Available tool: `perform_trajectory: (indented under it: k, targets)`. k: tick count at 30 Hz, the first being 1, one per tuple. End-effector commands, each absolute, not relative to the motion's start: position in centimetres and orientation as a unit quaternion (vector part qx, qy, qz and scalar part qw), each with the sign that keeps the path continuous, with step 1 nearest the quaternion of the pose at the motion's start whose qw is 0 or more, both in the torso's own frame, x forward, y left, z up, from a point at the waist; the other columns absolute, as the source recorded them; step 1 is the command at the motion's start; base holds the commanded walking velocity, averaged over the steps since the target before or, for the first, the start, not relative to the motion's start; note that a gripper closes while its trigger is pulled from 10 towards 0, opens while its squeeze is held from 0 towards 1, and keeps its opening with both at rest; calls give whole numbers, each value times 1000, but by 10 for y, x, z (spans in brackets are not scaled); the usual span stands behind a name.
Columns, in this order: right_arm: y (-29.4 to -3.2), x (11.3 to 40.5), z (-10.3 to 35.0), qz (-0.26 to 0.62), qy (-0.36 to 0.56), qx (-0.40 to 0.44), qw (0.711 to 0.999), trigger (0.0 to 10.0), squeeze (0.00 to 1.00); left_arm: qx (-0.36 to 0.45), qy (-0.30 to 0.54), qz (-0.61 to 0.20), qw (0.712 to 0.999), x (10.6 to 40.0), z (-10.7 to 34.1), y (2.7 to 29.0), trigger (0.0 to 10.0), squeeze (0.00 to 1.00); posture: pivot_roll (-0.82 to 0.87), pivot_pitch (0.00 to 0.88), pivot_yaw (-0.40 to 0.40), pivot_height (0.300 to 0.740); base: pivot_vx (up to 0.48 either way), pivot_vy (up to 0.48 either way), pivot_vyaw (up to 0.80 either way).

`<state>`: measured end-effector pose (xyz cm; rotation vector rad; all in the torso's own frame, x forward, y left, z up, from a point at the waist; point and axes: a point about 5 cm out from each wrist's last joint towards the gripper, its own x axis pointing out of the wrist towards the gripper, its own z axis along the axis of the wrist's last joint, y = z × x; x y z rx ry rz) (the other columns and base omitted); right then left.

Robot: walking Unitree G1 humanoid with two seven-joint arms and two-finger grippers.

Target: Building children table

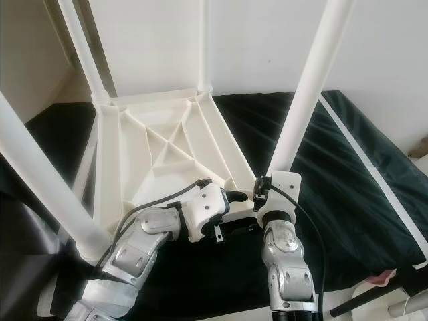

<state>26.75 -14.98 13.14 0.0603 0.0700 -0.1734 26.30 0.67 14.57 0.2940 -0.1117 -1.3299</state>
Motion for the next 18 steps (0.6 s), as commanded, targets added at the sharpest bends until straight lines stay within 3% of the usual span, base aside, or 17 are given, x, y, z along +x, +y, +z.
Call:
perform_trajectory:
  k: [1,3,4,5,6,18]
  targets:
    - [-145,264,117,-98,73,46,991,10000,0,134,-58,-573,807,268,148,6,10000,0,-82,0,-27,740,0,0,0]
    - [-145,265,121,-89,60,52,993,10000,0,133,-58,-573,807,267,148,6,10000,0,-82,0,-29,740,0,0,0]
    - [-147,265,126,-78,46,50,995,10000,522,133,-57,-573,807,267,147,6,10000,0,-82,0,-30,740,0,0,0]
    - [-147,265,126,-78,46,50,995,10000,522,133,-57,-573,807,267,147,6,10000,0,-82,0,-30,740,0,0,0]
    - [-150,265,129,-69,36,57,995,10000,1000,133,-57,-573,807,266,147,6,10000,0,-81,0,-31,740,0,0,0]
    - [-163,244,130,16,17,34,999,10000,969,133,-56,-574,806,264,146,7,10000,0,-85,0,-34,740,0,0,0]
